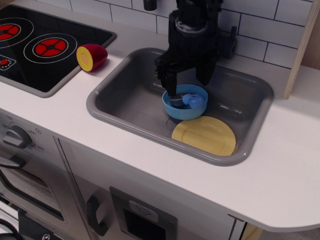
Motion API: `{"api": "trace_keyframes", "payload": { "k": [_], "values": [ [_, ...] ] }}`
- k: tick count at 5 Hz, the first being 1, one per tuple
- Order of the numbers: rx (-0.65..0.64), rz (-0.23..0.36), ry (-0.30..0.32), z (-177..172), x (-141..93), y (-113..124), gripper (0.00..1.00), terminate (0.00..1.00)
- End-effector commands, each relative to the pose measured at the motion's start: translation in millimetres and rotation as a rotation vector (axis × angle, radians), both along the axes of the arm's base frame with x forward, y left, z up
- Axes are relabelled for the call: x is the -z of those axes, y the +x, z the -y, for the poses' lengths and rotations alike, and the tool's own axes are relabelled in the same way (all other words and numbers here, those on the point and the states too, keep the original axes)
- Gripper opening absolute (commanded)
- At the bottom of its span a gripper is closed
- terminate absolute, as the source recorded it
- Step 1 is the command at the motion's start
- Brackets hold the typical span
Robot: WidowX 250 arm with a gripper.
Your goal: Take spoon out of bowl sink
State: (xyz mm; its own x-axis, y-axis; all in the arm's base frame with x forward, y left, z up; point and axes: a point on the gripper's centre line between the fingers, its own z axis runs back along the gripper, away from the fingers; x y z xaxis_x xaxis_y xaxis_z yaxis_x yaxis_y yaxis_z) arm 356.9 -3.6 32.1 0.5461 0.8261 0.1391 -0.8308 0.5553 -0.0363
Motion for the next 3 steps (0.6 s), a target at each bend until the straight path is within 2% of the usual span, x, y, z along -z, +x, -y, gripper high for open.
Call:
{"api": "trace_keyframes", "payload": {
  "k": [1, 2, 3],
  "values": [
    [-0.005, 0.058, -0.008, 10.0, -3.2, -6.8, 1.00, 0.00],
    [-0.009, 0.059, 0.002, 15.9, -1.7, -6.9, 1.00, 0.00],
    [-0.010, 0.065, 0.010, 17.1, 0.9, -5.6, 0.00, 0.00]
  ]
}}
